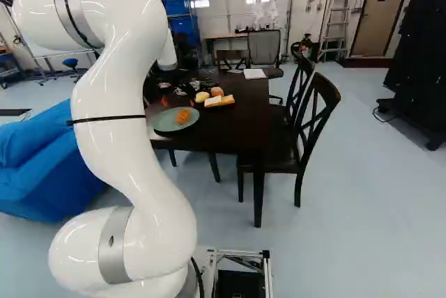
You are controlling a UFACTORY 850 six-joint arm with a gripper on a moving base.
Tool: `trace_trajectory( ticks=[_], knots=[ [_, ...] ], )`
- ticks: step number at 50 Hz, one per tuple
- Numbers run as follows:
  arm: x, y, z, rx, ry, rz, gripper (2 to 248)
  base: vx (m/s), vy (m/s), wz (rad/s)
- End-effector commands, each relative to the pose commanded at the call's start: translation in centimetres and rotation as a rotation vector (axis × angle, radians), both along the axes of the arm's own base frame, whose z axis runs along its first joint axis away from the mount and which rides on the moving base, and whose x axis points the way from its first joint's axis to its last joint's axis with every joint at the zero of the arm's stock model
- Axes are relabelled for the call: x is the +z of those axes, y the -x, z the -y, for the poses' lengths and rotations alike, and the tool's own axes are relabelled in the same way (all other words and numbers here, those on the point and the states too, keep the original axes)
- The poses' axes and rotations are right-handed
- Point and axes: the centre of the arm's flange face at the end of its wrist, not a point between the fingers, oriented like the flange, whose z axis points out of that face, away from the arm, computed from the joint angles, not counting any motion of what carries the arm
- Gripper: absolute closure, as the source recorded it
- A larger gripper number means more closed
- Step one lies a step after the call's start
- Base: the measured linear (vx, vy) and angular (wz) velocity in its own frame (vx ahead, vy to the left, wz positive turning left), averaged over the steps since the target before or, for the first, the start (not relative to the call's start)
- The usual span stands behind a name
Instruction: Move the croissant to the empty plate
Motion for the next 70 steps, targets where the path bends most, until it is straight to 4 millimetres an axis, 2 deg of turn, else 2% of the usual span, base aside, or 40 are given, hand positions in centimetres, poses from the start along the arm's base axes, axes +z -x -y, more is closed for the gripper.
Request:
trace_trajectory(
  ticks=[14,45,70],
  knots=[
    [2.1,2.1,0.1,0.006,-0.004,0.018,3,0.000,0.000,0.000],
    [2.0,2.5,0.2,0.007,-0.004,0.019,3,0.000,0.000,0.000],
    [1.5,3.3,1.0,0.003,-0.008,0.059,3,0.000,0.000,0.000]
  ],
)
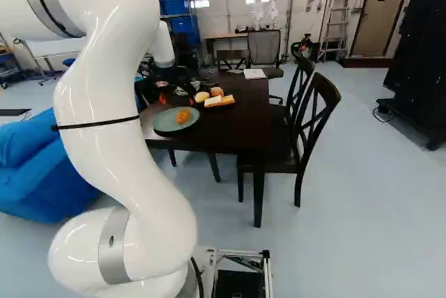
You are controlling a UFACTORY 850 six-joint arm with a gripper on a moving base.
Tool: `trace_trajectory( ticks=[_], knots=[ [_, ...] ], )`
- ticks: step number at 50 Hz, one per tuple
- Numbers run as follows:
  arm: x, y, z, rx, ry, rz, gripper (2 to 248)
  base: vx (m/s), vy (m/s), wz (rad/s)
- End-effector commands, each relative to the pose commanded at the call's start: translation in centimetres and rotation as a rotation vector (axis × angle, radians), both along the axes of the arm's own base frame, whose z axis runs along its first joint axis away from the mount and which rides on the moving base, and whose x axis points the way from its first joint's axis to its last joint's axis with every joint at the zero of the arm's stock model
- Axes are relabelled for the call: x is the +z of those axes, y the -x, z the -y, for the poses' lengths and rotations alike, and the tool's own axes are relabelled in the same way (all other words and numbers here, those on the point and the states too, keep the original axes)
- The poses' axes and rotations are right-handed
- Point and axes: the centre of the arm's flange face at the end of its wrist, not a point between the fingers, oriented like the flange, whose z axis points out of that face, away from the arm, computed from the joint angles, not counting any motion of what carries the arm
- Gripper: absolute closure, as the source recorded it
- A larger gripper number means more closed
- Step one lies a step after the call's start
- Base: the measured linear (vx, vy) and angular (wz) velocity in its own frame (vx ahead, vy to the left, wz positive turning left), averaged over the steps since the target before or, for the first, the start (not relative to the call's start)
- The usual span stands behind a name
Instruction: Move the croissant to the empty plate
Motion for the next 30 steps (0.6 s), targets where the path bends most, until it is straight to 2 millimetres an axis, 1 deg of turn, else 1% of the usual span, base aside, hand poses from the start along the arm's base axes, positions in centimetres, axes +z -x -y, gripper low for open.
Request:
trace_trajectory(
  ticks=[15,30],
  knots=[
    [-0.6,0.9,0.9,-0.005,-0.004,0.045,3,0.000,0.000,0.000],
    [-1.5,2.3,2.2,-0.011,-0.007,0.105,3,0.000,0.000,0.000]
  ],
)
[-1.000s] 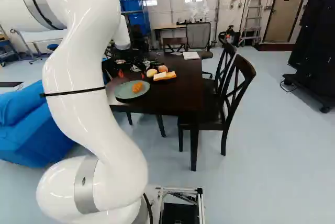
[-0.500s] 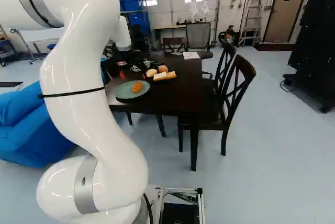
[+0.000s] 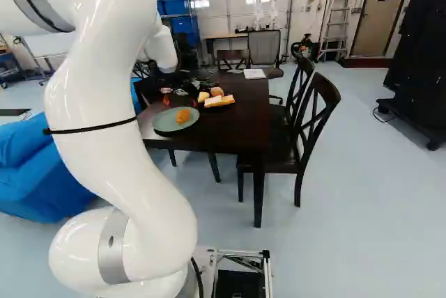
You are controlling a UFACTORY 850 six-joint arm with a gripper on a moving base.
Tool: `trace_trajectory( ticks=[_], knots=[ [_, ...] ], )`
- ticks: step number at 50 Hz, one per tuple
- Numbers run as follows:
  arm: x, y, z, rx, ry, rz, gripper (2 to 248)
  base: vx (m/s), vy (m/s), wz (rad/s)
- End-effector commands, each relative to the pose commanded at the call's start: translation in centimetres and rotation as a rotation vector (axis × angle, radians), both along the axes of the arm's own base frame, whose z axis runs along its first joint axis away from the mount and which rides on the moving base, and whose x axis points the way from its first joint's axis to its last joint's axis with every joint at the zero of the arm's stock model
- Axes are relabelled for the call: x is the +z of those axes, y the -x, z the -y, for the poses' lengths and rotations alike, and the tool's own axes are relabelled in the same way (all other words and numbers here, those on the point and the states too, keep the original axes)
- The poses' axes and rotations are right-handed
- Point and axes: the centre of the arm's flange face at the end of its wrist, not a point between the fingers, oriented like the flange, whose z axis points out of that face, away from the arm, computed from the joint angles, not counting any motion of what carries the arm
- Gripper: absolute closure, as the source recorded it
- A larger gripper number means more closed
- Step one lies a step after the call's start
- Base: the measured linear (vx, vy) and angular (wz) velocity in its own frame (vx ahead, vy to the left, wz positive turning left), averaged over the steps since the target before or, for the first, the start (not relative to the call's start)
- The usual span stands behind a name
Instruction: Move the croissant to the empty plate
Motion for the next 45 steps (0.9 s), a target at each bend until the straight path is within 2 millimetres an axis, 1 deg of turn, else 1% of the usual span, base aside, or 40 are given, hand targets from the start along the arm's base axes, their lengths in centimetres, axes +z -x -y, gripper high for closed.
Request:
trace_trajectory(
  ticks=[24,45],
  knots=[
    [-1.9,3.3,2.6,-0.013,-0.003,0.130,3,0.000,0.000,0.000],
    [-4.2,7.7,5.3,-0.027,0.000,0.276,3,0.000,0.000,0.000]
  ],
)
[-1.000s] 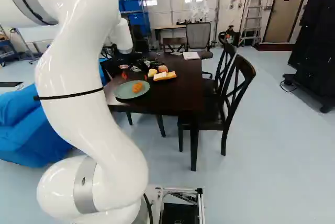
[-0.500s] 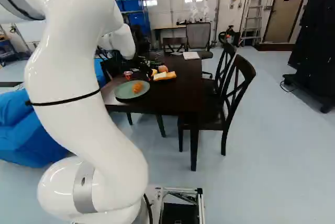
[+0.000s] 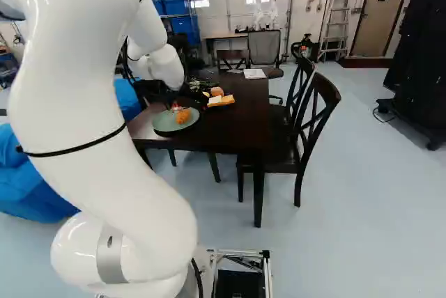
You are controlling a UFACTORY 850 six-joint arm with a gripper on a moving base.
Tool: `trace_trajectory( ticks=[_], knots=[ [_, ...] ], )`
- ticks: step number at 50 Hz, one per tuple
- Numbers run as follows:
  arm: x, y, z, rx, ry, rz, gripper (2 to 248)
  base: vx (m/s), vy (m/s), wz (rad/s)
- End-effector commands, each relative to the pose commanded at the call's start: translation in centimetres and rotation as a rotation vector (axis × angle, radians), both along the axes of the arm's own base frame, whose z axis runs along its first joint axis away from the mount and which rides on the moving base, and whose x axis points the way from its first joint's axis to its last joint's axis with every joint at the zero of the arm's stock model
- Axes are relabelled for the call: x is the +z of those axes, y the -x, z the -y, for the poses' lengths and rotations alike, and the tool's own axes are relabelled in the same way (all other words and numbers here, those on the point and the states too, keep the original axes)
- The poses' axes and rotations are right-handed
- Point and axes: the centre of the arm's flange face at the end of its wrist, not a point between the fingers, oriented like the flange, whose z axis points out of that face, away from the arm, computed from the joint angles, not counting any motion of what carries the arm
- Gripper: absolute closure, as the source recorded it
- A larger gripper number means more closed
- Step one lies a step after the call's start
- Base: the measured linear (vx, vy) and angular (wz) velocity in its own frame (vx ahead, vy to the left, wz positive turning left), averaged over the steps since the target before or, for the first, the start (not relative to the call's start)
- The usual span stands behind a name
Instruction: Move the croissant to the empty plate
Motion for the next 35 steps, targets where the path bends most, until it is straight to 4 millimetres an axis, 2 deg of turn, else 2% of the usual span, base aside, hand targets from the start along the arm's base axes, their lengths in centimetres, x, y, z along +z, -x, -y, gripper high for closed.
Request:
trace_trajectory(
  ticks=[35],
  knots=[
    [-4.4,9.6,4.1,-0.026,0.023,0.266,3,0.000,0.000,0.000]
  ],
)
